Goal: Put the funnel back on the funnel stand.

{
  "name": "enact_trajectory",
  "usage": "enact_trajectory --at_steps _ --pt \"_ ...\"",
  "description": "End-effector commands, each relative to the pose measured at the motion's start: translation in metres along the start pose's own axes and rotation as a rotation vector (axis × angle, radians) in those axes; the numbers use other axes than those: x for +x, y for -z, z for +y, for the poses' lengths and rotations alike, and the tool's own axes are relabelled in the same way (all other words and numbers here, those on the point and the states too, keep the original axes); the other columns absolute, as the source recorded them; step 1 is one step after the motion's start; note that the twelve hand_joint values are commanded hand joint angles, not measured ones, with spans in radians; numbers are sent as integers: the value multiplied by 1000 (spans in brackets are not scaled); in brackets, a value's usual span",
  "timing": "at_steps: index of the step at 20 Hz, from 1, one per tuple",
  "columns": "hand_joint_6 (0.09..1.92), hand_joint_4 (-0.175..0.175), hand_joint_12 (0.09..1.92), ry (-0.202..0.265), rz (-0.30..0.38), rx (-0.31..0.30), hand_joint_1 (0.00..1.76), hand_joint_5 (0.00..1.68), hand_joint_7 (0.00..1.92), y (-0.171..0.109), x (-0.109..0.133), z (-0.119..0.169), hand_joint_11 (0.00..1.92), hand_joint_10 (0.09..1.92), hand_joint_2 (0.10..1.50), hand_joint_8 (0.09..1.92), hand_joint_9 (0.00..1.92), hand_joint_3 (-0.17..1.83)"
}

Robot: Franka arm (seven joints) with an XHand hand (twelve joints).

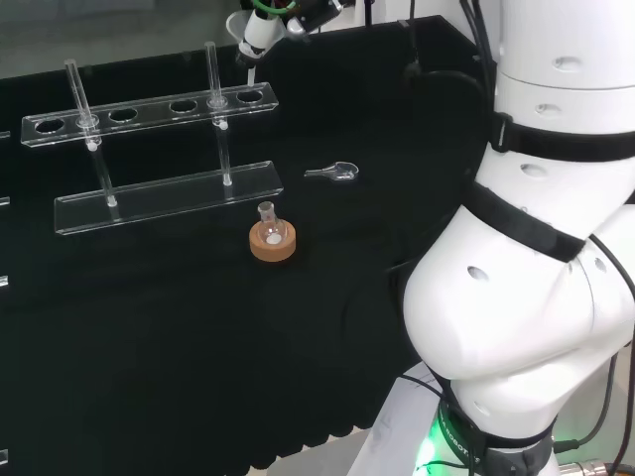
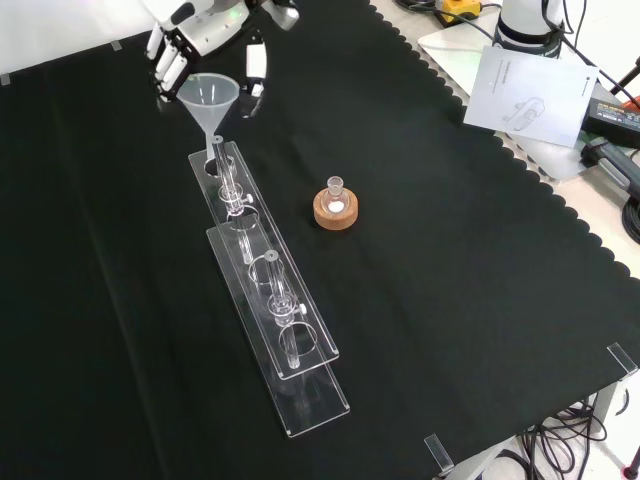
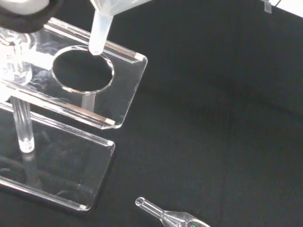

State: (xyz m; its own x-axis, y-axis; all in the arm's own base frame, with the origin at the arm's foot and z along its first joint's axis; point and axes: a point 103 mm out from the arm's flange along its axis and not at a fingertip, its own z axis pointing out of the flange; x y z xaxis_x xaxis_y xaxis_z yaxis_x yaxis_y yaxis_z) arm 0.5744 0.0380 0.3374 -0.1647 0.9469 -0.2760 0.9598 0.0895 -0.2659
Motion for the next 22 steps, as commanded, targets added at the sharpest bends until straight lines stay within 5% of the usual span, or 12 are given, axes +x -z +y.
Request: enact_trajectory --at_steps 1,19,22 --pt "647 -30 1142 7 -2 32 815 635 816 -15 -6 11 745 326 707 688 1284 505" --pt "650 -30 1140 37 -19 94 814 632 782 -50 17 29 745 309 704 684 1226 507" --pt "618 -29 1158 56 3 86 785 559 607 -53 18 28 703 323 698 726 1025 494"
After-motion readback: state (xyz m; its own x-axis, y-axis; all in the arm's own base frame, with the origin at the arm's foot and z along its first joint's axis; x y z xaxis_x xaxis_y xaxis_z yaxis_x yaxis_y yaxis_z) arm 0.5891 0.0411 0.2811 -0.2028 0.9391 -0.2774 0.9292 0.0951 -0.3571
